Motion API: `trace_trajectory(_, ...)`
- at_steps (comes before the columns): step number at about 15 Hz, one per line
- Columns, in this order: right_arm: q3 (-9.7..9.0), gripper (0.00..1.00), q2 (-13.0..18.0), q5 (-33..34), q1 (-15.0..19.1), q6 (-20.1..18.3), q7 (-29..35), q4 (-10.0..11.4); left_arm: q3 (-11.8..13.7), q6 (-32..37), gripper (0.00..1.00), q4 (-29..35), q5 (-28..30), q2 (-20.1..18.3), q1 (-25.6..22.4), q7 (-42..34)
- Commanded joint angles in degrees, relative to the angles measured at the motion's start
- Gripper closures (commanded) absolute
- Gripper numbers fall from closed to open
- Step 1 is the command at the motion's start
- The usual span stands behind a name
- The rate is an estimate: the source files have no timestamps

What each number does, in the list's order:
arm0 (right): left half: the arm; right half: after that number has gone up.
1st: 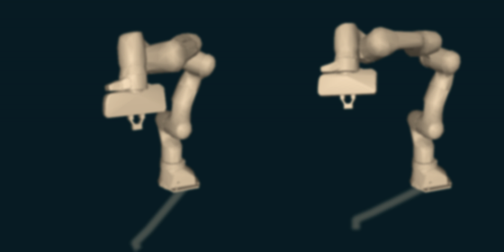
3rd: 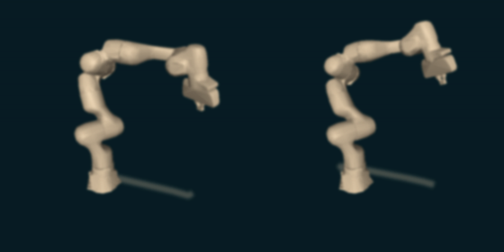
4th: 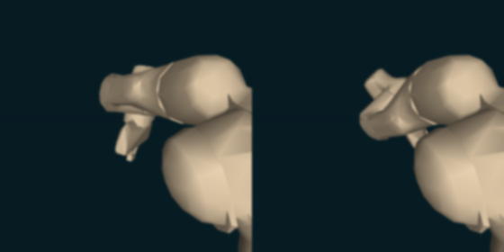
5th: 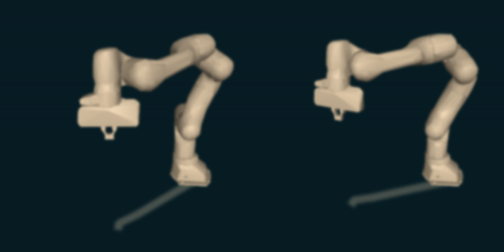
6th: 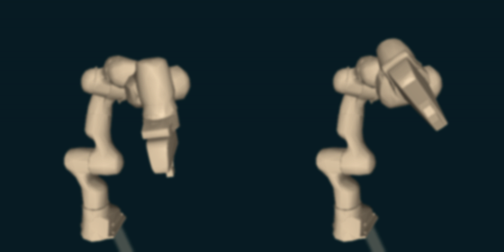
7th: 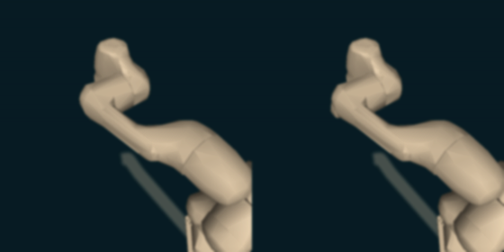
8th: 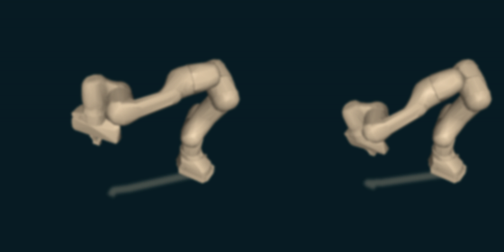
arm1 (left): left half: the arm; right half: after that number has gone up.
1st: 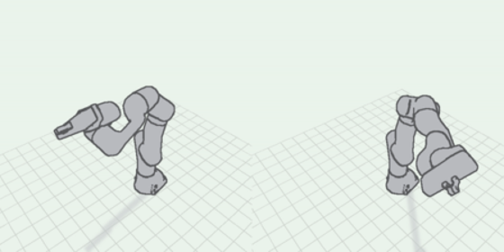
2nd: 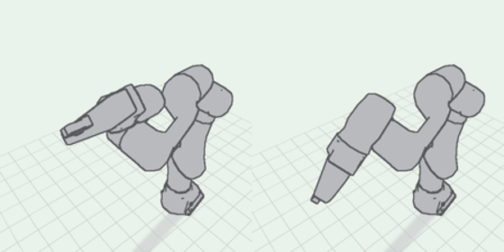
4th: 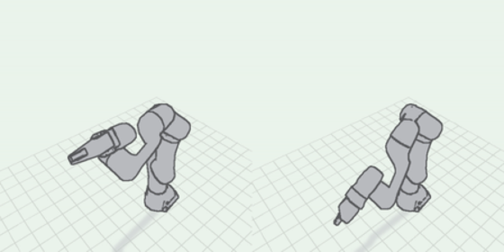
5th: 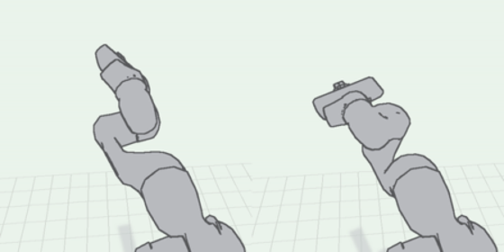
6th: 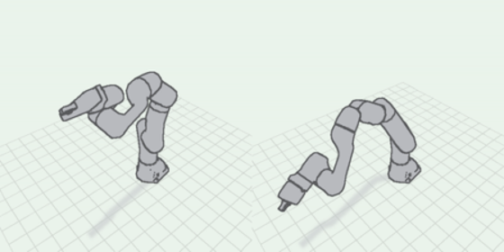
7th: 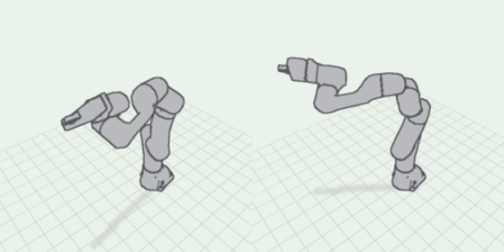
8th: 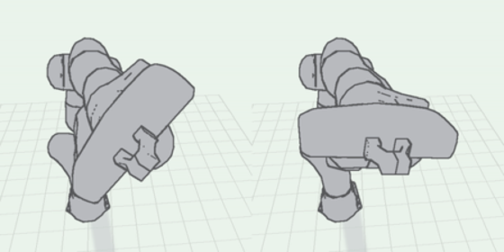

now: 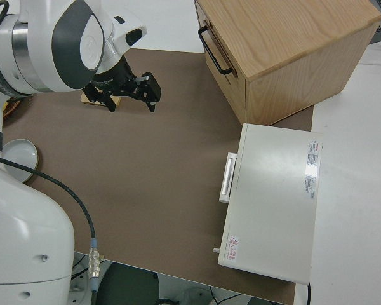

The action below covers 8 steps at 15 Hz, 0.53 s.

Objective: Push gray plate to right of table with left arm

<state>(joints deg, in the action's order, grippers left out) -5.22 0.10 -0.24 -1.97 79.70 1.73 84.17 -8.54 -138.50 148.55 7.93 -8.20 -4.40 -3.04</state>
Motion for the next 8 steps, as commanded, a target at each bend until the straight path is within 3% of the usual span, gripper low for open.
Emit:
trace_trajectory(1,-0.32,0.017,0.4,-0.5,0.6,-0.7,-0.1,0.0,-0.1,-2.4,1.00,-0.3,2.2,1.7,5.5,6.5)
trace_trajectory(8,-0.32,0.017,0.4,-0.5,0.6,-0.7,-0.1,-0.1,-0.2,-4.7,1.00,-8.0,3.5,9.7,18.8,22.6)
